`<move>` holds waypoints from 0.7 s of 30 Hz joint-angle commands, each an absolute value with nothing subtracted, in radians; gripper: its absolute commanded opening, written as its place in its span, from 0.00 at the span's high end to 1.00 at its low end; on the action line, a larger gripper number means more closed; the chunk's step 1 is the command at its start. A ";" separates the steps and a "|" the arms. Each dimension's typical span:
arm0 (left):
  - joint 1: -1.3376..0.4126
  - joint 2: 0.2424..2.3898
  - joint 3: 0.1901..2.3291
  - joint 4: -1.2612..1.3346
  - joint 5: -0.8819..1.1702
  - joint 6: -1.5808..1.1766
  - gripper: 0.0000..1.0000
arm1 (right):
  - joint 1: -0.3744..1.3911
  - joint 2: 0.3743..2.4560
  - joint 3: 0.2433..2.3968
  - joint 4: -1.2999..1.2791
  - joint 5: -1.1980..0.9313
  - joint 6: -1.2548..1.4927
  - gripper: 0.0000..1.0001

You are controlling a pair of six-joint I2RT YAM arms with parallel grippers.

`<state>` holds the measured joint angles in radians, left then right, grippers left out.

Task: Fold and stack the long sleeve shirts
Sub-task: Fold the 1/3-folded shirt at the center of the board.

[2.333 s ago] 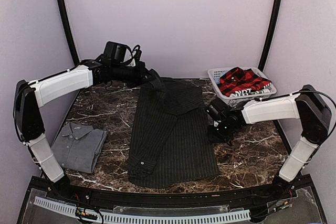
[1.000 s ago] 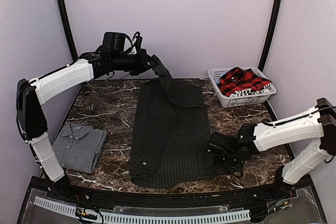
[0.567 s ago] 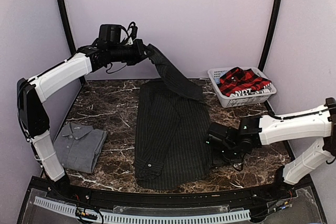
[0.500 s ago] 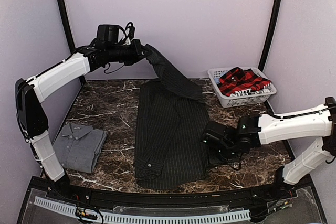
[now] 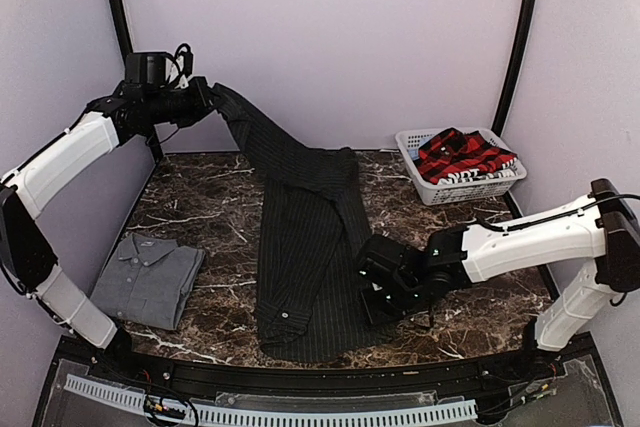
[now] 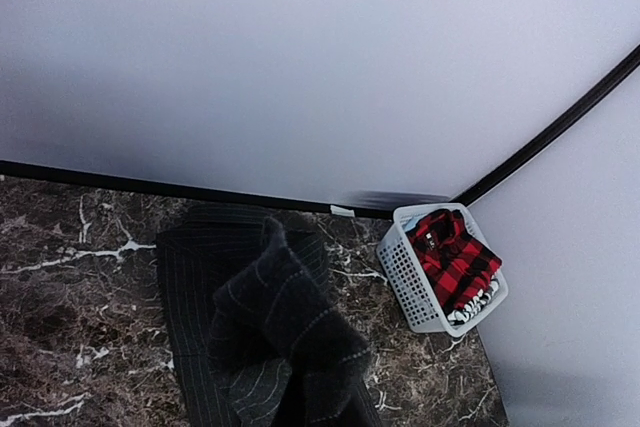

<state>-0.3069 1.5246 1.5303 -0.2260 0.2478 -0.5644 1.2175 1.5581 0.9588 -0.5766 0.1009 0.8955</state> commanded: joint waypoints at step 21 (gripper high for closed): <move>-0.259 1.468 1.538 -0.184 0.249 -0.505 1.00 | 1.225 1.607 1.003 -0.495 -0.030 0.790 1.00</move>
<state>-0.2646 1.5188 1.4925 -0.2317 0.2379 -0.5308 1.2175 1.6291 0.9836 -0.5182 -0.0051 0.8009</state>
